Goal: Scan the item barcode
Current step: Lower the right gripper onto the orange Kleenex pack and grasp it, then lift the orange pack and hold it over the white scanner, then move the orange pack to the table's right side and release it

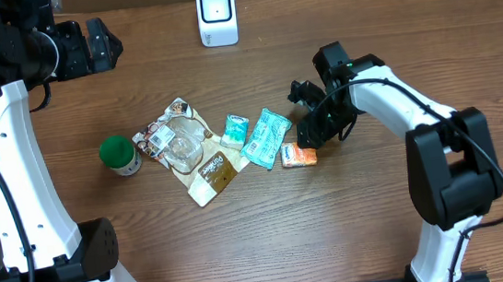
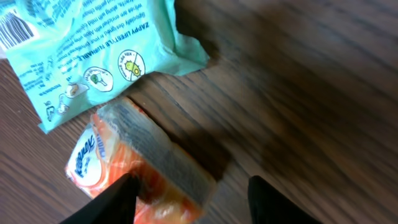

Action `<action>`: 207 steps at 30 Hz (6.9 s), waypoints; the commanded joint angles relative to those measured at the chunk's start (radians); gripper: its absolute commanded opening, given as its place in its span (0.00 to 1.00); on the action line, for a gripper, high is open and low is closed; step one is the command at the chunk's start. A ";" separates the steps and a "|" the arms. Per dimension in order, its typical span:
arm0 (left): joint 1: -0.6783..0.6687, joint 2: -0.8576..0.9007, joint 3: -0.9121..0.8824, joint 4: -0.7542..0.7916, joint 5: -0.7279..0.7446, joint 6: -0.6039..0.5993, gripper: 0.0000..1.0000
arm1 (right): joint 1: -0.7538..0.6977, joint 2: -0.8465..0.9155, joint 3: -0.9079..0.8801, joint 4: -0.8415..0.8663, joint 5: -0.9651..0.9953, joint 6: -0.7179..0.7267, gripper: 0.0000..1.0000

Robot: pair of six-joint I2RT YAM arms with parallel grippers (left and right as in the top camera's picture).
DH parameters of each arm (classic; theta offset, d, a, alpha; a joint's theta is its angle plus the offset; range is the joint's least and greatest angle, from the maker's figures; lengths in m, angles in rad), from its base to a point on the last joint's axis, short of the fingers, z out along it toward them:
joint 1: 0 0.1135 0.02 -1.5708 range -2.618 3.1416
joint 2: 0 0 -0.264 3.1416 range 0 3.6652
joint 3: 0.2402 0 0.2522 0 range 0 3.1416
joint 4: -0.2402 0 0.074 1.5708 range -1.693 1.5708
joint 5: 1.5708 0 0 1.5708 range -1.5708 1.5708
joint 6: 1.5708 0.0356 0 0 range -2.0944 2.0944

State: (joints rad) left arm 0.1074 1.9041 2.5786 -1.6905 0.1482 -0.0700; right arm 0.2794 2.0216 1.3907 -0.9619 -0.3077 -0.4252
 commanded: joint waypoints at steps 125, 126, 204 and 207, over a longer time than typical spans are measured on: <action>0.003 0.002 0.009 0.001 -0.006 0.022 0.99 | 0.222 0.115 0.887 0.237 0.915 0.494 0.04; 0.003 0.002 0.009 0.001 -0.006 0.022 1.00 | 0.238 0.142 0.887 0.313 0.951 0.423 0.04; 0.003 0.003 0.009 0.001 -0.006 0.022 1.00 | -0.468 0.022 0.239 -0.264 0.220 0.840 0.04; 0.004 0.003 0.009 0.001 -0.006 0.022 0.99 | -0.472 0.022 0.218 -0.270 0.277 0.829 0.10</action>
State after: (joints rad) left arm 0.1074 1.9041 2.5786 -1.6905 0.1452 -0.0669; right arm -0.1928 2.0495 1.6184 -1.2327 -0.0853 0.4091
